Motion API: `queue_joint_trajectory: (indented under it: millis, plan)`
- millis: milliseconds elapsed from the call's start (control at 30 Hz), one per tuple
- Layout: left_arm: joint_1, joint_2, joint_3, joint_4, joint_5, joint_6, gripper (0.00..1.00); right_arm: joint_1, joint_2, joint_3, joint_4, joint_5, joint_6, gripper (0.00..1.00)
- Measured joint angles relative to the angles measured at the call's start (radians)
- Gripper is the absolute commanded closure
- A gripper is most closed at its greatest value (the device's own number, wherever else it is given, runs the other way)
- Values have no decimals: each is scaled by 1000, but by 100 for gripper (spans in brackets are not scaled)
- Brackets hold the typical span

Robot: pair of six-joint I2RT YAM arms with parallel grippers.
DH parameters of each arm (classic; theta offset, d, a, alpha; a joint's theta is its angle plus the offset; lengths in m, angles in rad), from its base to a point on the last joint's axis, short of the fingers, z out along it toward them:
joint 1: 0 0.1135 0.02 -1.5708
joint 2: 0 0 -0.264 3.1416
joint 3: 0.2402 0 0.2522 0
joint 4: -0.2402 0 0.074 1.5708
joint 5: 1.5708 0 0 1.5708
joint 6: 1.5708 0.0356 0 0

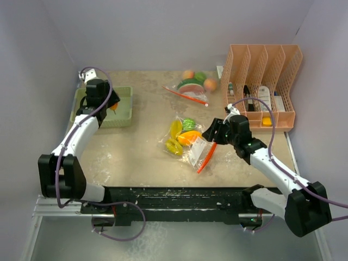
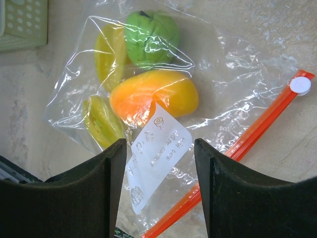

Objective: Open the zip-top bag and remove the fake food
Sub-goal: Place the fake fruit in the bin, then pick up the fake fruit from the zipper food storage bag.

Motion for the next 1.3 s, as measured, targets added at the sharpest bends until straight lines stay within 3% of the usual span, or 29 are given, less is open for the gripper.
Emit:
queue_joint_trajectory:
  millis: [133,200,533,733,933,1167,1300]
  plan:
    - [50,68,15,-34,-9,-2,16,0,0,0,0,-2,-2,40]
    - [50,88,26,-52,-10,-1,1,0,0,0,-1,-2,-2,40]
    - [35,122,102,-32,30,-4,1,0,-49,-21,-16,7,-5,40]
    - [-181,98,60,23,31,0,1,-26,-101,-115,-6,-20,74,42]
    - [-393,109,-44,122,116,-18,1,-46,-285,-237,-24,-58,207,62]
    - [-455,187,-126,177,146,-56,6,-50,-478,-285,-111,-38,339,80]
    - [-497,229,-130,201,155,-71,17,-52,-486,-329,-120,-35,407,92]
